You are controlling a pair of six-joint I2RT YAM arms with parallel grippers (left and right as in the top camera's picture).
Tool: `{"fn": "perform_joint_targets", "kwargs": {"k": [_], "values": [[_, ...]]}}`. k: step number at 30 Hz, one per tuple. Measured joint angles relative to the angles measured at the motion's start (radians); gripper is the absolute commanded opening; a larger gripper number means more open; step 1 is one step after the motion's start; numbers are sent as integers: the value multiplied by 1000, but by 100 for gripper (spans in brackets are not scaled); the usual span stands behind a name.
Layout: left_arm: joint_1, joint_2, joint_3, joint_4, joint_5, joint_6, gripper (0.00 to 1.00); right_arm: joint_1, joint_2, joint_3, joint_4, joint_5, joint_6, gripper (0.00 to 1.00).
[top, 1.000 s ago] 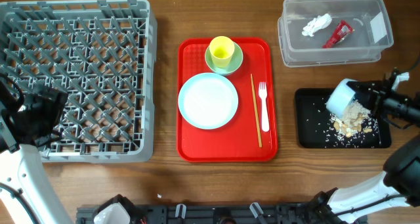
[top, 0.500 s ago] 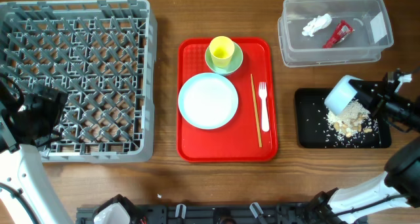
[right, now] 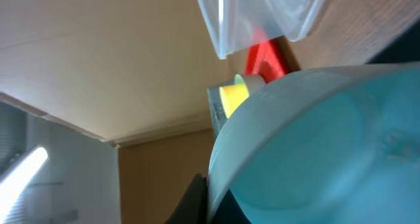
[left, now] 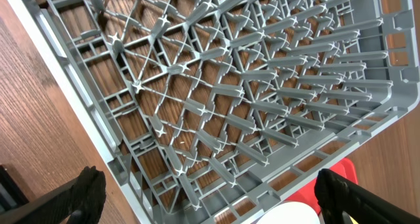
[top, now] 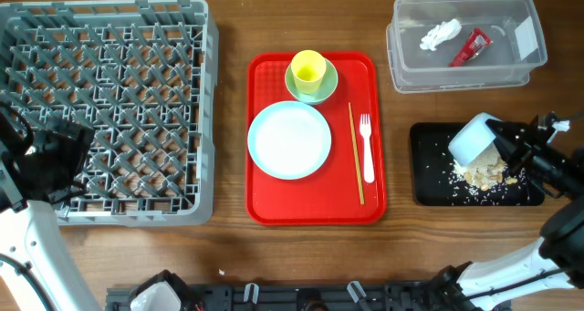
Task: Sort waste into correct bins and load items into the dishwasher rack
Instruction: 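Lift the bowl with the right gripper and tip rice onto the black tray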
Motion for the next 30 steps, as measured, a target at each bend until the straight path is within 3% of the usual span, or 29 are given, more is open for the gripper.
{"fn": "perform_joint_targets", "kwargs": {"k": [15,24,30], "values": [[0,0,0,0,0,0,100,0,1,-3,-63,-118,78,4],[0,0,0,0,0,0,100,0,-6,-3,-254,-110,-59,4],[0,0,0,0,0,0,100,-22,-69,-5,-147,-140,-42,4]]}}
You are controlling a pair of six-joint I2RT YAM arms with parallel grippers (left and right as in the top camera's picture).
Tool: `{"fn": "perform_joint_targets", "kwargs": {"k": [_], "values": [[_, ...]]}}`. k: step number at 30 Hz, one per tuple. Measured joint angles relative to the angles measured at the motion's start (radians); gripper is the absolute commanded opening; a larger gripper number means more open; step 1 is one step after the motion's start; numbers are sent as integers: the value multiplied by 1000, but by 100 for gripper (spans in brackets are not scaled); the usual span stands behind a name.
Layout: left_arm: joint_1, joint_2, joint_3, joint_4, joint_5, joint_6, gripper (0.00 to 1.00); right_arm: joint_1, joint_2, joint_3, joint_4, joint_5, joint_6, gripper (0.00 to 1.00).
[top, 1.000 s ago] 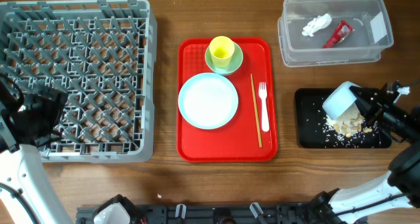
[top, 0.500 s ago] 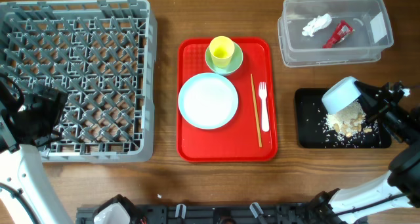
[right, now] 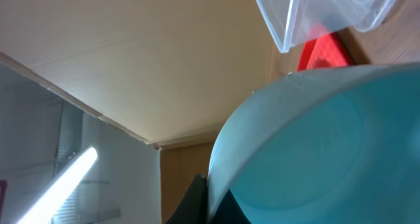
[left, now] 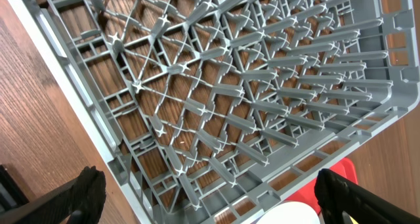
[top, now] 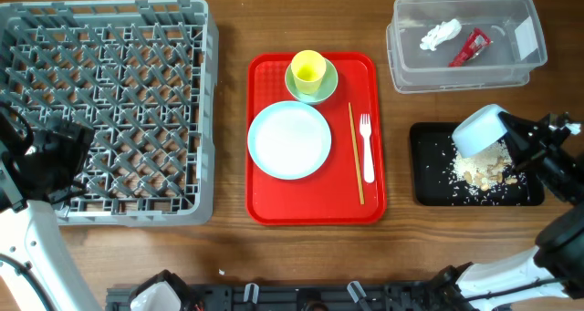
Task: Sort waste into correct bins and load items into the dishwasher rack
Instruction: 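Lift the bowl with the right gripper and tip rice onto the black tray, then set the emptied blue bowl onto the blue plate with the right gripper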
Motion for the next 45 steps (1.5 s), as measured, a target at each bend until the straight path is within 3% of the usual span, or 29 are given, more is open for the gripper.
{"fn": "perform_joint_targets", "kwargs": {"k": [4,9,15,20,25,27,30,34,39,41,45], "values": [[0,0,0,1,0,0,100,0,-4,3,53,19,63,4],[0,0,0,0,0,0,100,0,-24,10,320,0,209,4],[0,0,0,0,0,0,100,24,-53,11,401,23,437,4],[0,0,0,0,0,0,100,162,-311,40,424,394,586,4],[0,0,0,0,0,0,100,490,-575,210,418,719,681,4],[0,0,0,0,0,0,100,718,-631,247,420,845,729,5],[0,0,0,0,0,0,100,1068,-620,253,426,1043,794,5],[0,0,0,0,0,0,100,1505,-446,253,435,1387,907,4],[0,0,0,0,0,0,100,1753,-194,253,556,1580,967,4],[0,0,0,0,0,0,100,1792,-107,253,624,1635,970,5],[0,0,0,0,0,0,100,1799,-47,252,732,1713,924,18]]}}
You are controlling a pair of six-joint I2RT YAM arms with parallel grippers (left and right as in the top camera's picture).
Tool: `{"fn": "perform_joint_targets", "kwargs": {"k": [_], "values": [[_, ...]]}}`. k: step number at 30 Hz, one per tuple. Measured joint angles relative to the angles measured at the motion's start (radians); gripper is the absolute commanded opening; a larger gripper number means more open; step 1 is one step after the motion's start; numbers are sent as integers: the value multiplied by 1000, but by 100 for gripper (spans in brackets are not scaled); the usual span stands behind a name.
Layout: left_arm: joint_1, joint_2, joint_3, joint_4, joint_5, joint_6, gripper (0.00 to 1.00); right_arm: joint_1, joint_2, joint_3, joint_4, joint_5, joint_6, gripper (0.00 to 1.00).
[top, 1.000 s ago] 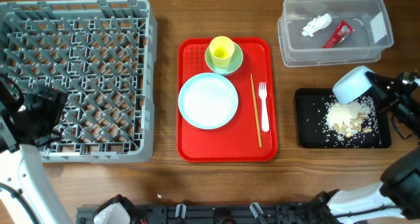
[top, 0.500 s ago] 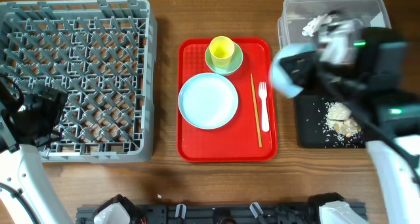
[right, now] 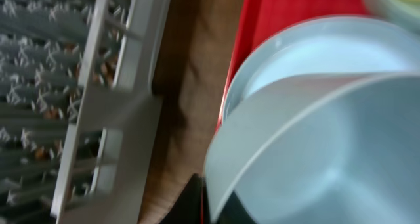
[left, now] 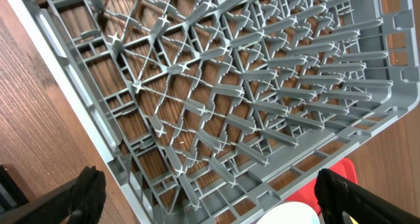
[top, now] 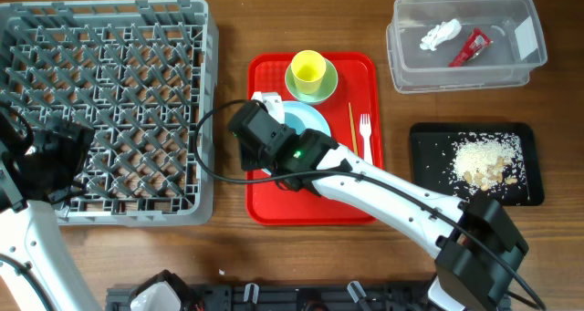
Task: Sort waste into correct bins and load items into the dishwasher rack
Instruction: 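Set the emptied blue bowl onto the blue plate with the right gripper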
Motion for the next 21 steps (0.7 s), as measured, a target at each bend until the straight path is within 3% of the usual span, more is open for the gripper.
{"fn": "perform_joint_targets", "kwargs": {"k": [6,13,14,15,16,21], "values": [[0,0,0,0,0,0,100,0,0,0,13,87,-30,27],[0,0,0,0,0,0,100,-48,-39,1,-70,93,-19,68],[0,0,0,0,0,0,100,-84,-81,2,-121,93,-5,80],[0,0,0,0,0,0,100,-139,-138,4,-152,98,-3,86],[0,0,0,0,0,0,100,-200,-193,16,-176,100,-2,100],[0,0,0,0,0,0,100,-557,-521,50,-275,118,17,100]]}}
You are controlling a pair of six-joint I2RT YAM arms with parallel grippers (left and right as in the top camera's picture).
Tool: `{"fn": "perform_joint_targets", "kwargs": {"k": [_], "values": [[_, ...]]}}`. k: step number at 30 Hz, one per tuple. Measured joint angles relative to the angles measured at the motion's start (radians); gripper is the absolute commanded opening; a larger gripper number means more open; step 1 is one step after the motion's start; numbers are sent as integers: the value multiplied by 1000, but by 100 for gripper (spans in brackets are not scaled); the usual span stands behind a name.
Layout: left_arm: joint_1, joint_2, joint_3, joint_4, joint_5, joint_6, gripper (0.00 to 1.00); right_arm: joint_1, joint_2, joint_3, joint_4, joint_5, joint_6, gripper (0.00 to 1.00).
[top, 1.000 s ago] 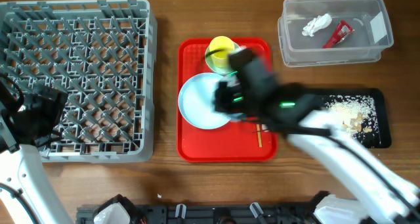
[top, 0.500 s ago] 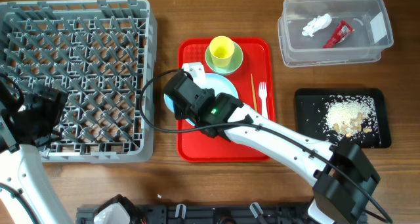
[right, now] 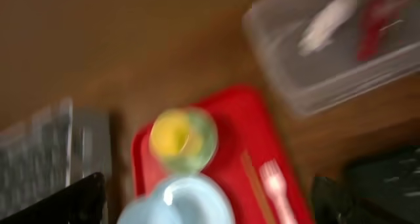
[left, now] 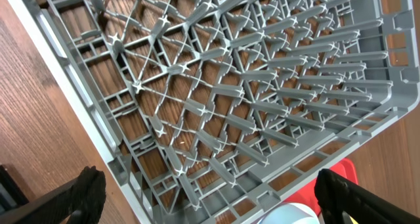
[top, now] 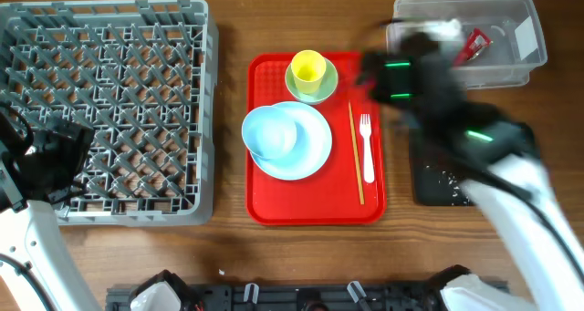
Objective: Sort waste into correct bins and load items into the dishwasher rack
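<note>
A pale blue bowl (top: 272,135) sits on the left part of the pale blue plate (top: 310,154) on the red tray (top: 315,206). A yellow cup (top: 308,68) on a green saucer, a white fork (top: 367,151) and a wooden stick (top: 355,156) are also on the tray. My right gripper (right: 210,204) is open and empty; its blurred arm (top: 424,78) is right of the tray, by the bins. My left gripper (left: 213,198) hangs open over the near part of the grey dishwasher rack (top: 109,101).
A clear bin (top: 465,42) at the back right holds a white crumpled piece and a red wrapper. A black tray (top: 438,188) with food scraps lies in front of it, partly hidden by my right arm. Bare wooden table separates rack, tray and bins.
My right gripper was shut on the bowl over the plate at the tray's left. Now the bowl rests on the plate, and the gripper is open and off to the right of the tray.
The right gripper held the bowl tipped over the black tray, with scraps lying beneath it, at the first two moments. Then it held the bowl over the plate on the red tray. Now the bowl is let go there. The left arm stayed still throughout.
</note>
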Motion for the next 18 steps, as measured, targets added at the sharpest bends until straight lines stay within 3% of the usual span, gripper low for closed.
{"fn": "perform_joint_targets", "kwargs": {"k": [2,5,10,13,18], "values": [[0,0,0,0,0,0,100,-191,-144,6,-44,16,0,100],[0,0,0,0,0,0,100,-368,-196,12,-113,-29,-58,100],[0,0,0,0,0,0,100,-594,-57,13,-164,-285,-229,100],[0,0,0,-1,34,-16,100,-679,100,12,-184,-421,-295,100],[0,0,1,-45,279,-37,100,-691,175,12,-190,-499,-325,100]]}}
